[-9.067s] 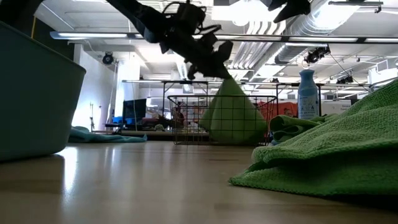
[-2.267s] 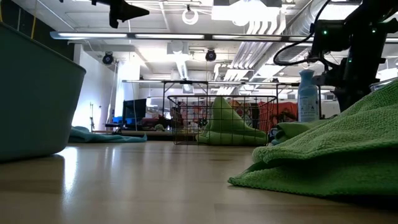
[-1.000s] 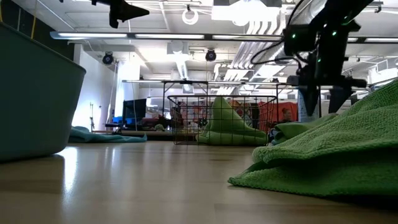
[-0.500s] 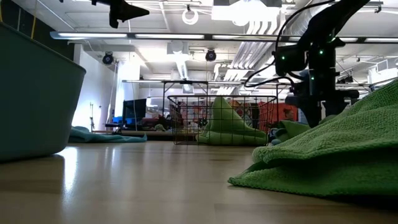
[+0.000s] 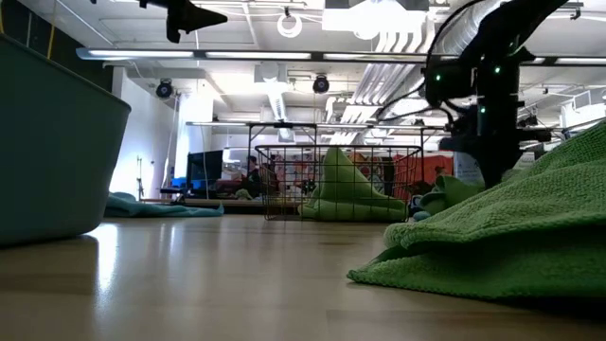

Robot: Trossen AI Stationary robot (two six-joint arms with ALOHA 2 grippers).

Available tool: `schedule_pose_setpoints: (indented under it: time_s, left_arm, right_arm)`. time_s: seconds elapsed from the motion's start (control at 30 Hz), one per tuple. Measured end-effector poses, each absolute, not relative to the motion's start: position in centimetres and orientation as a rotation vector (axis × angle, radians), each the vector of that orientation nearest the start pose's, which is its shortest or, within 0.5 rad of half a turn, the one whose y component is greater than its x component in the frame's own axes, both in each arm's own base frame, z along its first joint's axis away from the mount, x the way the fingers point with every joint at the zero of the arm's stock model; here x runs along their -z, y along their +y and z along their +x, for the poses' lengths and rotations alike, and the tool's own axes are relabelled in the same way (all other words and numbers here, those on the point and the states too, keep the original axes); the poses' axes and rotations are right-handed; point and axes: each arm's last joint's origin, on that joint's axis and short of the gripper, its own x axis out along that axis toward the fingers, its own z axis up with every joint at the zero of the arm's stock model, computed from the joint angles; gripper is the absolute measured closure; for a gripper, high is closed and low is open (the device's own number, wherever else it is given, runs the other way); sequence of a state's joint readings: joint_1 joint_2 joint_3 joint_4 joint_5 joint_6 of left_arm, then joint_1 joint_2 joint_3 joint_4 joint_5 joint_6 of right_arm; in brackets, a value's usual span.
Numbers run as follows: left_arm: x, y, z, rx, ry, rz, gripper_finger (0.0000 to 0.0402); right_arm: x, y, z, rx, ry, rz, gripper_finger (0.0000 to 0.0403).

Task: Sort microfiber towel by color & place in baskets
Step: Put the top green towel into the wire basket

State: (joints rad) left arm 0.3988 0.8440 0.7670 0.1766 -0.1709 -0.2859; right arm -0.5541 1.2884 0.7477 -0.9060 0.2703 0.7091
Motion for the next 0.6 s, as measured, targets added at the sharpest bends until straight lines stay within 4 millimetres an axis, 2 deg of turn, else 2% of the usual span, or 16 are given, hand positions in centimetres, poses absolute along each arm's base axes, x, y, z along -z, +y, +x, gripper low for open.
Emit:
schedule_pose_setpoints:
  time_s: [0.13,0.6]
  left_arm:
    - [-35.1,7.8,17.3,-0.551,-0.181,-0.266,0.0156]
    - [-35.1,7.8,17.3,-0.551,-0.181,-0.267,0.0156]
  right_arm:
    - [-20.8,-10.6,15.7,1.154,1.113,0.750,0.0397]
    - [-30.0,-8.9,13.0,1.030,0.668,0.729,0.0402]
